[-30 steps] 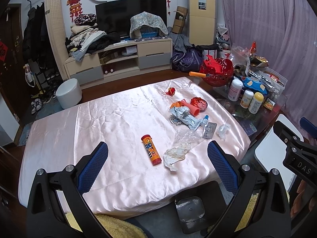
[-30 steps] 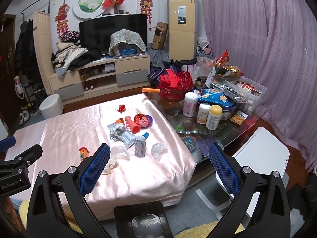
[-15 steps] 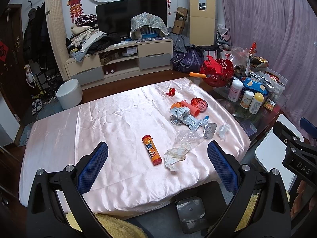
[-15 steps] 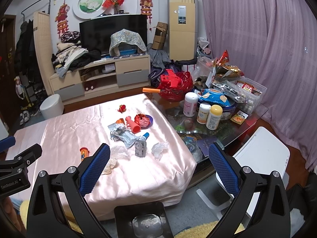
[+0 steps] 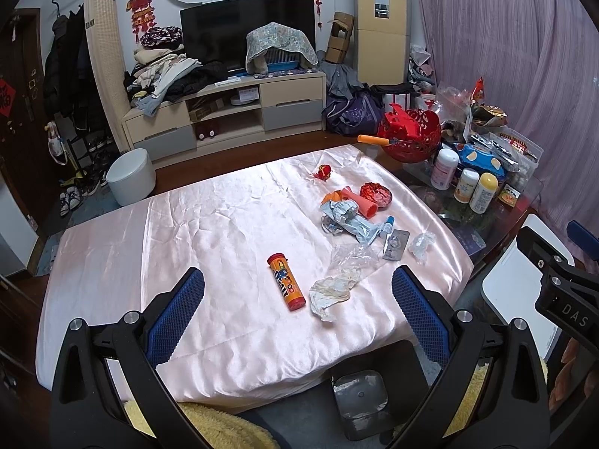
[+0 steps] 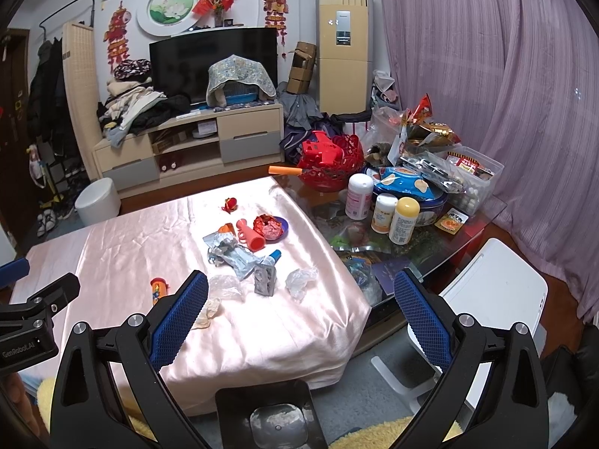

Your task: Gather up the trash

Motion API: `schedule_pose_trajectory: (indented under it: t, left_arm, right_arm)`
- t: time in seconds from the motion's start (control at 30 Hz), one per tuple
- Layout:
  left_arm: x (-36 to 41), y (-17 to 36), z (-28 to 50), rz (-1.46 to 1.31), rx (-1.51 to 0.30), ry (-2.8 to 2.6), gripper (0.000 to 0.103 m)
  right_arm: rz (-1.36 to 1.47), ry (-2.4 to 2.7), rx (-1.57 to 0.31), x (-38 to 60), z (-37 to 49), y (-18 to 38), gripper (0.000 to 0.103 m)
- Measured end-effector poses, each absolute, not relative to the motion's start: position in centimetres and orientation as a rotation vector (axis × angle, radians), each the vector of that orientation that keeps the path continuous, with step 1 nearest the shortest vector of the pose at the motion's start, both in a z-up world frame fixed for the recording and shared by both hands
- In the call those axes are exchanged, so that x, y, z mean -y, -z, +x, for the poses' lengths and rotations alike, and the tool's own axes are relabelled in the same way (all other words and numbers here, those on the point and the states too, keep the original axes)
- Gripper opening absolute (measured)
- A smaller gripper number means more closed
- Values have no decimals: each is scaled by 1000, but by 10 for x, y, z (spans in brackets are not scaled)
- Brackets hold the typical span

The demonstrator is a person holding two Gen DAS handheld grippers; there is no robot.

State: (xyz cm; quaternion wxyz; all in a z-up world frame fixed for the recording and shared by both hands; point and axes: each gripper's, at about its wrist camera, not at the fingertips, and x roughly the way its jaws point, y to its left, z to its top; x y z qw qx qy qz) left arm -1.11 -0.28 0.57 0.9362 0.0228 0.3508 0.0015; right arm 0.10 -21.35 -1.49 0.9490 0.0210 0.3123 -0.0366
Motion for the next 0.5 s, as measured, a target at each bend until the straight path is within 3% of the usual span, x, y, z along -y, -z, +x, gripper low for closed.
schedule_pose_trajectory:
  t: [0.5]
  left_arm:
    - [-14, 8, 5, 38, -722, -16, 95]
  right_arm:
    - [71, 48, -617, 218, 14, 25, 100]
